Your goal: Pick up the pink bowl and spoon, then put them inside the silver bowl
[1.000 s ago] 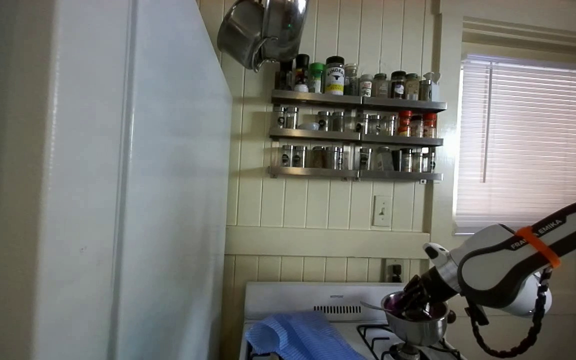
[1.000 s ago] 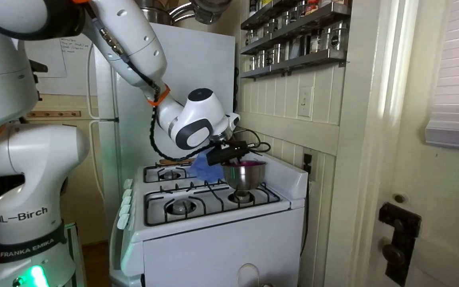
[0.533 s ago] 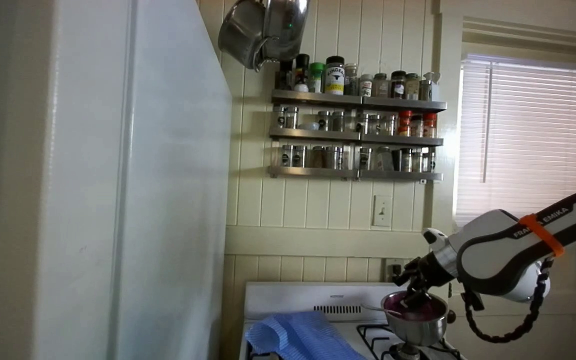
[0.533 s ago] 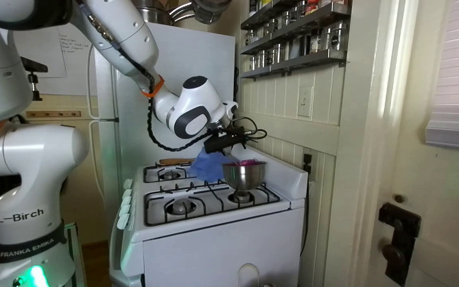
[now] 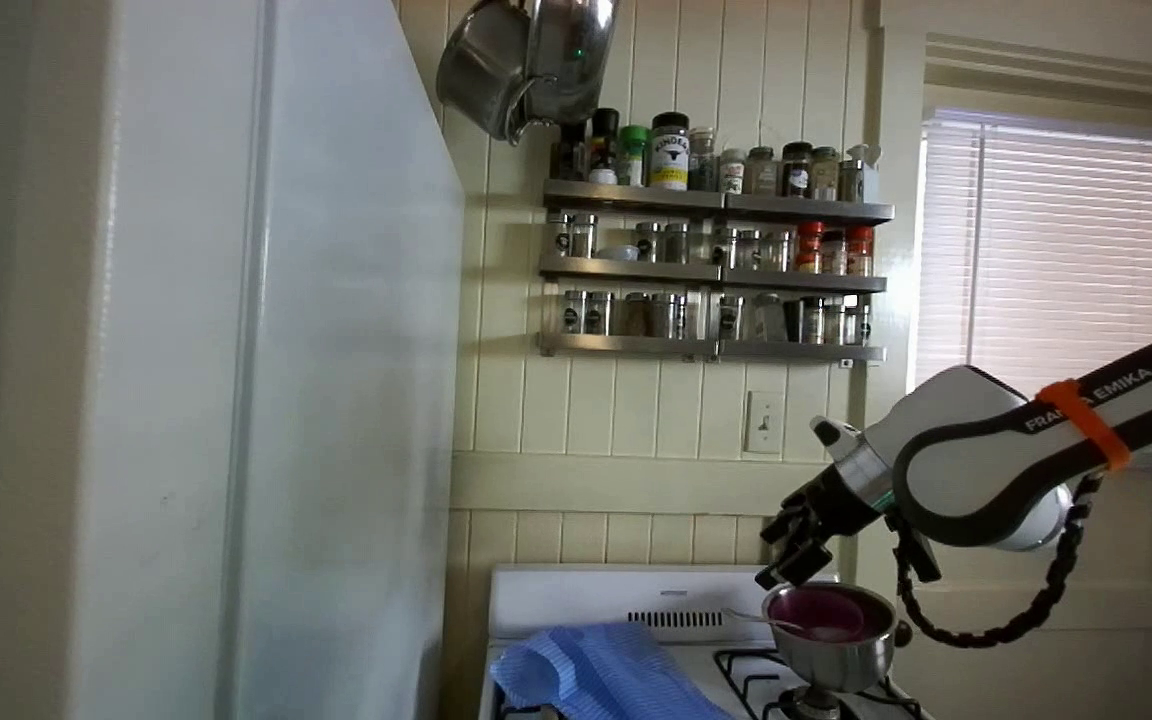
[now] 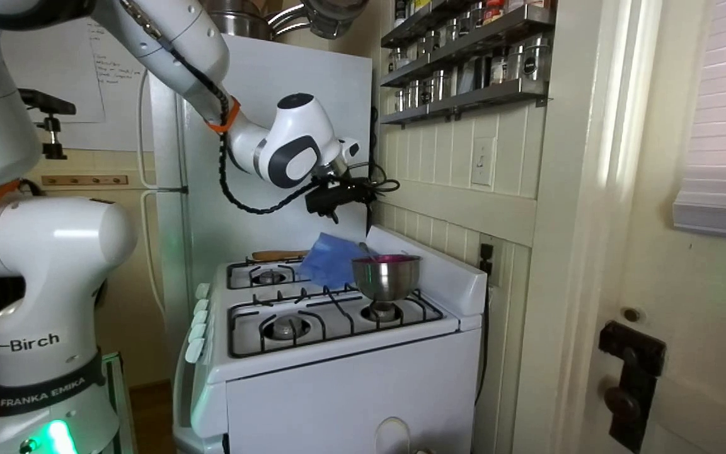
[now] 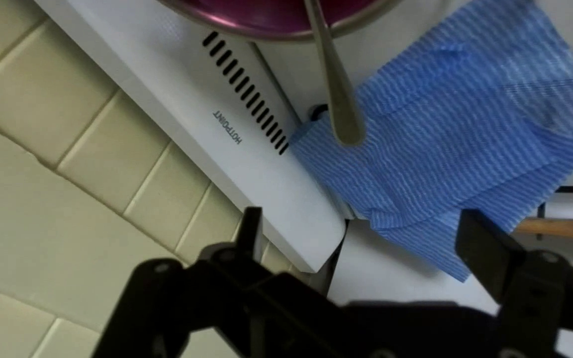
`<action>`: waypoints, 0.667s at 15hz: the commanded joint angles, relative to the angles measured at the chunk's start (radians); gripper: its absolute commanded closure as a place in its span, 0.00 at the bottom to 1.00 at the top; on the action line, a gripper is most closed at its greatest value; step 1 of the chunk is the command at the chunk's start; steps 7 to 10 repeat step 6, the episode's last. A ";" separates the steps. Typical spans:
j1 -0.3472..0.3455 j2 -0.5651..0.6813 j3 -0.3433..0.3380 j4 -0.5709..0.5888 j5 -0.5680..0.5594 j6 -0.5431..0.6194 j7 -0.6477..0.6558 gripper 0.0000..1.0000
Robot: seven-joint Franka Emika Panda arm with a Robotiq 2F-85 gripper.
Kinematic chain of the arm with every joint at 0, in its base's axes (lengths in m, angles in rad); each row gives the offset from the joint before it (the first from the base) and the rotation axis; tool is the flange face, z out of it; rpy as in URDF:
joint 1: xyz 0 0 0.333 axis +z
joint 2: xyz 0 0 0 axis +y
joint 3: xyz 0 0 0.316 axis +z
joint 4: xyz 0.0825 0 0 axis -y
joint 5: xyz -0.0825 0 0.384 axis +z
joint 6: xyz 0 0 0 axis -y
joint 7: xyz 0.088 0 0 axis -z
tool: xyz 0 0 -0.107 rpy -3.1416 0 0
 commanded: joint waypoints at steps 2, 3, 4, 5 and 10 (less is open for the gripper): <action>-0.238 0.158 0.296 0.036 0.012 -0.070 0.123 0.00; -0.317 0.193 0.373 0.050 -0.017 -0.063 0.189 0.00; -0.191 0.090 0.251 0.018 -0.003 -0.056 0.100 0.00; -0.252 0.122 0.315 0.024 -0.005 -0.056 0.135 0.00; -0.284 0.149 0.350 0.030 -0.005 -0.056 0.154 0.00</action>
